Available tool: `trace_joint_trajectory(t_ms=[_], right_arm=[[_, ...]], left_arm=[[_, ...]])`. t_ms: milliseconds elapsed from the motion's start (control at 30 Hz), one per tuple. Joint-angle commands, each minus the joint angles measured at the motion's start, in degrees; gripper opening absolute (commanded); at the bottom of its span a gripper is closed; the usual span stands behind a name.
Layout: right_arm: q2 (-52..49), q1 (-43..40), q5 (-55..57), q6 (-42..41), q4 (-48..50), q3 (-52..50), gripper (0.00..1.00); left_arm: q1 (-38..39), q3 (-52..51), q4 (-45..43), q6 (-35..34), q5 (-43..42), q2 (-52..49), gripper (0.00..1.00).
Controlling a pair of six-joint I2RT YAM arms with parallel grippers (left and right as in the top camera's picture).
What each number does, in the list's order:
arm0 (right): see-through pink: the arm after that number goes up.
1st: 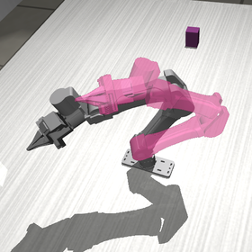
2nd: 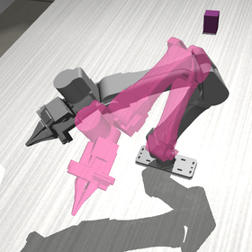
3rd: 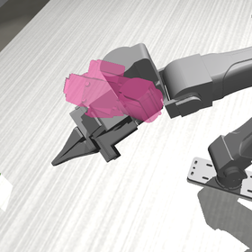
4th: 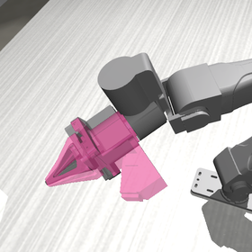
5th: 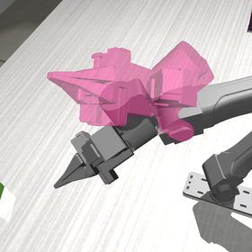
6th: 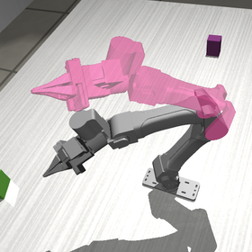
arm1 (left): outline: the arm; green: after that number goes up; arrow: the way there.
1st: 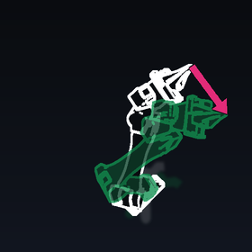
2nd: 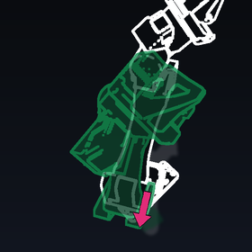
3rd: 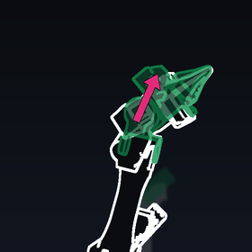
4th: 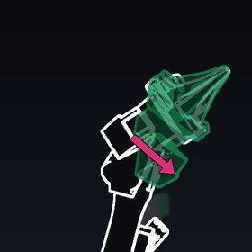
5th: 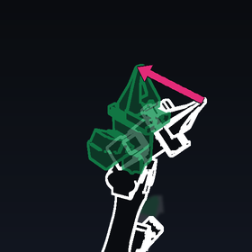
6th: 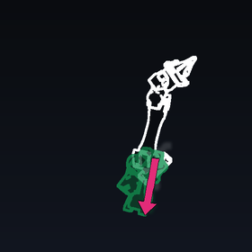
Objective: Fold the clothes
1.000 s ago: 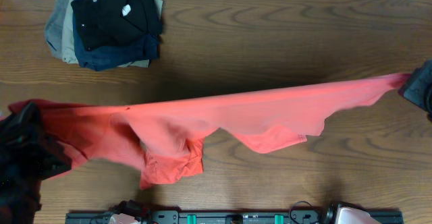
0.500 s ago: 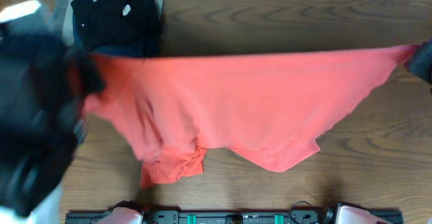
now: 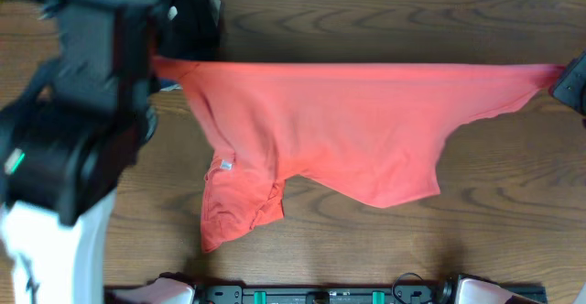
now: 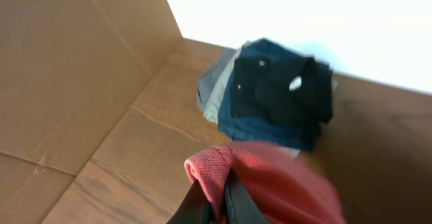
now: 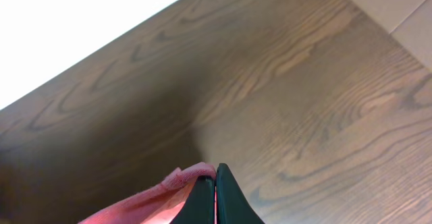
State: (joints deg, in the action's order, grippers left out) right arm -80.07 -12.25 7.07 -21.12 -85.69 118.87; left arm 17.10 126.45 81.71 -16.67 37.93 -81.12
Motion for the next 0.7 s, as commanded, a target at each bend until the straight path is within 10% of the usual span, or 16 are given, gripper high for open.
trace_joint_trajectory(t_ms=[0,367,667], right_arm=[[1.7,-1.1,3.4,0.8,-1.2,0.3,0.01],[7.8,-1.1,1.5,-0.1,-5.1,0.3,0.01],[6.0,-1.1,3.7,-0.3,-0.4,0.3,0.01]], left_arm=[[-0.7,1.1,0.3,0.5,6.1,7.0,0.06],[-0.7,1.1,-2.6,0.5,-2.7,19.8,0.06],[-0.7,1.0,-7.1,0.5,-4.5,8.7,0.06]])
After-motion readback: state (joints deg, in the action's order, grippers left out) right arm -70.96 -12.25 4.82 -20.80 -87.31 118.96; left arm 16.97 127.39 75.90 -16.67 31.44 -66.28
